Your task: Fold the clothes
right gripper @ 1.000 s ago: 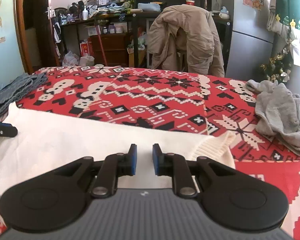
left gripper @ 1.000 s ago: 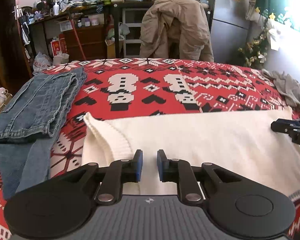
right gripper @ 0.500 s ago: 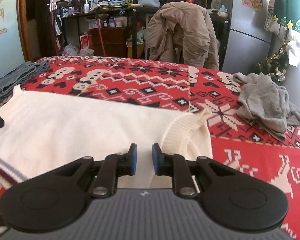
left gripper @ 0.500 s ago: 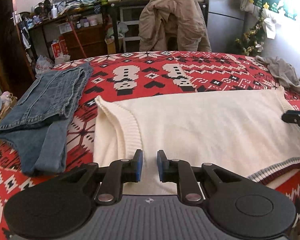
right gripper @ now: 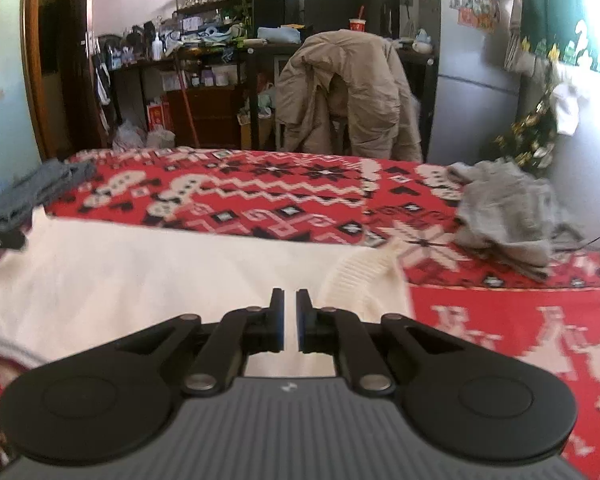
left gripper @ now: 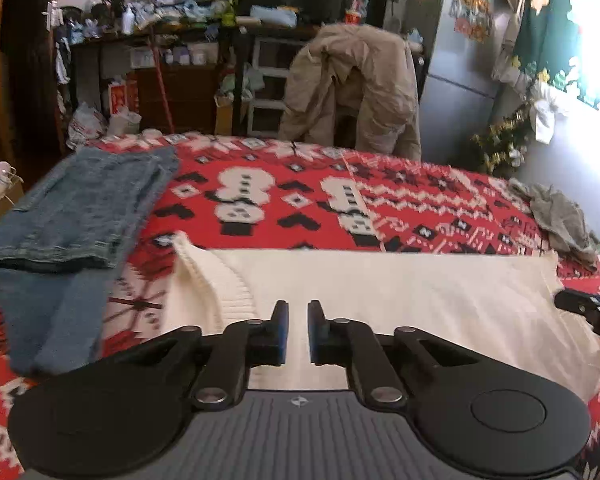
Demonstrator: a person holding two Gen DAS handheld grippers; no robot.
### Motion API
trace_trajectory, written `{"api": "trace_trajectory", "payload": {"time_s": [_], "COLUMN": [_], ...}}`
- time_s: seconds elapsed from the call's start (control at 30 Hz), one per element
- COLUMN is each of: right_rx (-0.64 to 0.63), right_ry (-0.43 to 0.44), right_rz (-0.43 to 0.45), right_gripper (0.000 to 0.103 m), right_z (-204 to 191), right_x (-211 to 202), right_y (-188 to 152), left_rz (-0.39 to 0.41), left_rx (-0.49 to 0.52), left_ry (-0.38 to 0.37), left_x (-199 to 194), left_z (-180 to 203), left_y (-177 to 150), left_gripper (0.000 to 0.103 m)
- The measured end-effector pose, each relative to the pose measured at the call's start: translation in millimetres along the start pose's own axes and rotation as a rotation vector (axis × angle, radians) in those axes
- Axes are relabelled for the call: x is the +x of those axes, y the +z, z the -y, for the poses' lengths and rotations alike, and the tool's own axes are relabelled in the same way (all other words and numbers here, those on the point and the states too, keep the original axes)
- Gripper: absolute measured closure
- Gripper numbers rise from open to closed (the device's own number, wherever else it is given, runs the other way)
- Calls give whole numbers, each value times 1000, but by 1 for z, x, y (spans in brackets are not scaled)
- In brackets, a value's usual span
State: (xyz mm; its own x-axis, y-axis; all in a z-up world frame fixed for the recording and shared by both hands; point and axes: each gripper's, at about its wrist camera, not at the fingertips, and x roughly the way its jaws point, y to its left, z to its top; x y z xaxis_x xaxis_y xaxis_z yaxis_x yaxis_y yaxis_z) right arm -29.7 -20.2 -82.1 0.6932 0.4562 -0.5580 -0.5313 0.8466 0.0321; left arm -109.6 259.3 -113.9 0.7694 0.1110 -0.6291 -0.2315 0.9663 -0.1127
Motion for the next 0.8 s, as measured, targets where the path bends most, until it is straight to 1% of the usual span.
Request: {"api": "trace_trajectory", "payload": {"time_s": [0.1, 0.17, 0.23, 0.47, 0.57, 0.6, 0.73, 0.8], "right_rx": [1, -13, -34, -111, -123, -118, -60, -35], "right_ry": [36, 56, 56, 56, 50, 47, 27, 13], "right_rz": [-15, -44, -62, -85, -94, -96, -95, -77], "right_gripper": [97, 97, 97, 97, 97, 97, 97, 96], "right_z": [-12, -20, -24, -23, -19, -18, -11, -10], "right_x": [17, 24, 25, -5, -18, -22, -39, -47], "right_y": [4, 1, -6, -25, -33, -35, -42, -42], "left_rz": [-33, -35, -37, -61, -70, -69, -25, -3], "left_rx": [21, 51, 85, 135, 143, 140, 103, 85], "left_ry": [11, 29, 38, 52, 54, 51, 28, 17], "left_x": [10, 10, 6, -17, -26, -30, -39, -44], "left_z": [7, 11, 14, 10, 8, 7, 7, 7], "left_y": [-4, -8, -14, -32, -39, -41, -40, -39], "left_gripper": [95, 94, 94, 94, 93, 93, 94, 94]}}
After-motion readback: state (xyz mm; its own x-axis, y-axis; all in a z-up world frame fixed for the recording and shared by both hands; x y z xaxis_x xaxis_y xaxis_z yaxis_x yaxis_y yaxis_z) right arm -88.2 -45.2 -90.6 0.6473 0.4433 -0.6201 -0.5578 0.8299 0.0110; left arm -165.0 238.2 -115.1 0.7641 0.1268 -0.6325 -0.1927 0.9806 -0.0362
